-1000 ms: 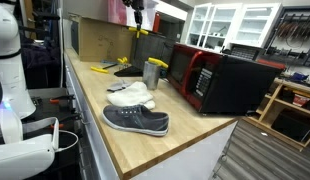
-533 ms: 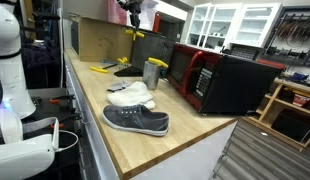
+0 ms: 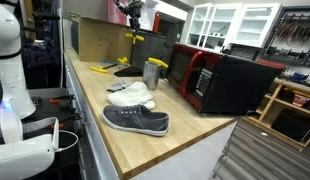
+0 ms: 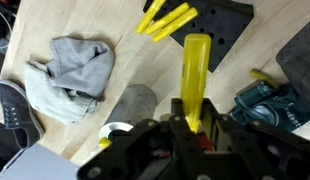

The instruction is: Remove the black object from the tin and put it on the black stand

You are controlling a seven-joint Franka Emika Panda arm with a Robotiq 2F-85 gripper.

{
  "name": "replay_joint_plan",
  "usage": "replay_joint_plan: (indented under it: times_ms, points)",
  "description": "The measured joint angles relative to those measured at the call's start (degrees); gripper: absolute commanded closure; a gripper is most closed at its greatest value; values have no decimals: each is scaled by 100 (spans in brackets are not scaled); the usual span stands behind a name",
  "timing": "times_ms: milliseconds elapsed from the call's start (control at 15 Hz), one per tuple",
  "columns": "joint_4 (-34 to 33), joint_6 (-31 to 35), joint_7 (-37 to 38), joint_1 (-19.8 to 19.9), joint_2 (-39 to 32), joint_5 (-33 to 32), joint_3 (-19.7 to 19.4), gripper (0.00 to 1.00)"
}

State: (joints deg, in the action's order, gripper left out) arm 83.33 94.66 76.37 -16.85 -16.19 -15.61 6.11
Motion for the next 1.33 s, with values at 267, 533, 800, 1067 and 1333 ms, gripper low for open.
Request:
replay_joint_plan:
  times_ms: [267, 533, 800, 1067, 1333]
  points:
    - [0, 0, 46, -1, -44, 0, 0, 94]
    - [0, 24, 46, -7, -78, -84, 0, 94]
    - [-1, 100, 46, -7, -122, -208, -1, 94]
    - [-8, 189, 46, -27, -211, -208, 4, 94]
    - [-65, 306, 49, -91, -329, -208, 6, 94]
